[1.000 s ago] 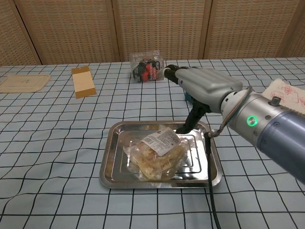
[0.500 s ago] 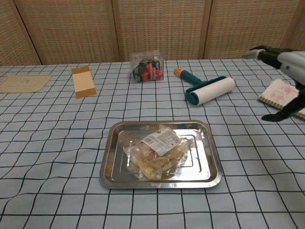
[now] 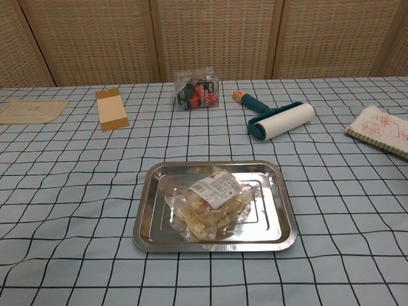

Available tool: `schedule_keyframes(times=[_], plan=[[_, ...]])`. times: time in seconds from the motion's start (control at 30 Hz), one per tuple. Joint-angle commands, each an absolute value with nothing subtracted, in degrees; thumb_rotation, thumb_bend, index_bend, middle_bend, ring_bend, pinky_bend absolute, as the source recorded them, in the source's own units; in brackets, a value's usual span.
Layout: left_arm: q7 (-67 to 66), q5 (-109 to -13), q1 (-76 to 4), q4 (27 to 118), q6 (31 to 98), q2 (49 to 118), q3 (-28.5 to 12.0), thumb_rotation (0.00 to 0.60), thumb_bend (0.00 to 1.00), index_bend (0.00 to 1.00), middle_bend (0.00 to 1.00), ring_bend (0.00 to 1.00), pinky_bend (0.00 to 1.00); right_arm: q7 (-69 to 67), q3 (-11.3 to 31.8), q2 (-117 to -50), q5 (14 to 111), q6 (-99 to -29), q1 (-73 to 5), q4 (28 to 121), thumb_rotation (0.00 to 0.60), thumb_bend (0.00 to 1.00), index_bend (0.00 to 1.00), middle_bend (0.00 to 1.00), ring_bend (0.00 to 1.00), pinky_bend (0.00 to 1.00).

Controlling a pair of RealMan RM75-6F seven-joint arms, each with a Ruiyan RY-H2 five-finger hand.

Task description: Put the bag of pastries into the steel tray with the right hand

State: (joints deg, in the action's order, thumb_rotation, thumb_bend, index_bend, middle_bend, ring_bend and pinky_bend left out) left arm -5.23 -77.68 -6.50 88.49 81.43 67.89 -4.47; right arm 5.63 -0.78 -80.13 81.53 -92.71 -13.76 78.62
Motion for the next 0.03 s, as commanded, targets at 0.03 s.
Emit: schedule_keyframes(times=[0.03], plan=[[-5.7,-77.6,-6.6,88.4,81.5,68.1,-4.6,0.6,0.14,0.0,0.0,0.0,0.0,2.4,0.5,-80.0,82.2,-93.5,-12.4,76.5,0.6,0.07,0.02,0.0,0.0,0.0]])
